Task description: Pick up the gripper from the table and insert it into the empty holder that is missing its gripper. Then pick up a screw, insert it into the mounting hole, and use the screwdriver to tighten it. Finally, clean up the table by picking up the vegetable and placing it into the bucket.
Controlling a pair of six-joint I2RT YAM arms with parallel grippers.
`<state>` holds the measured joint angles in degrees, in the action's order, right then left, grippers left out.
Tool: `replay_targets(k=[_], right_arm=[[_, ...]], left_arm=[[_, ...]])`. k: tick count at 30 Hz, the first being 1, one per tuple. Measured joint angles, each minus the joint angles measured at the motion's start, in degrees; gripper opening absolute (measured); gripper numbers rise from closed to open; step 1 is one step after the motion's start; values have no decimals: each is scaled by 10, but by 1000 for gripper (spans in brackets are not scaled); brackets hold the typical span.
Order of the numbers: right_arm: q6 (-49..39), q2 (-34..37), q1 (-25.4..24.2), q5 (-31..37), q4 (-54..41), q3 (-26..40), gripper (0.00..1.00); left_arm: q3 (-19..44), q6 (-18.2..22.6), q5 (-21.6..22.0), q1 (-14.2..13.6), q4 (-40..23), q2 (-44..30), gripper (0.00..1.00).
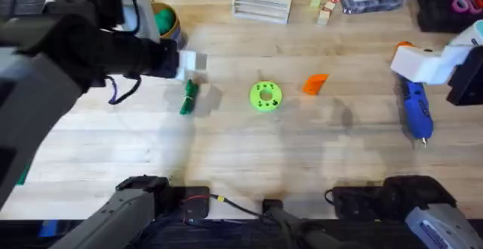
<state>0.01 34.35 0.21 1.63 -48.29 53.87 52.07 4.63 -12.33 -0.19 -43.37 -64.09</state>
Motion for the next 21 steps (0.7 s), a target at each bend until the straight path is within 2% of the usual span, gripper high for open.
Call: replay_targets(k=[1, 3, 7, 9, 13, 14, 19, 20, 21], right_arm=[[0, 0, 0, 0, 0, 0, 991], [0, 0, 0, 0, 0, 0, 992], [0, 0, 0, 0, 0, 0, 991], [0, 0, 0, 0, -4, 0, 992], [0, 0, 0, 0, -21, 0, 991], [0, 0, 0, 0, -27, 0, 991], [0, 0, 0, 0, -74, 0, 991], [0, 0, 0, 0, -86, 0, 991], [0, 0, 0, 0, -99, 0, 991]], left_arm=[[6, 1, 0, 0, 0, 15, 888], [19, 1, -1, 0, 0, 51, 971], [33, 1, -1, 0, 3, 125, 979], [34, 0, -2, 0, 3, 158, 714], [34, 1, -2, 0, 2, 218, 98], [34, 4, -2, 0, 2, 232, 115], [34, 5, -2, 0, 2, 298, 888], [34, 4, -2, 0, 1, 308, 966], [34, 4, -2, 0, 1, 316, 985]])
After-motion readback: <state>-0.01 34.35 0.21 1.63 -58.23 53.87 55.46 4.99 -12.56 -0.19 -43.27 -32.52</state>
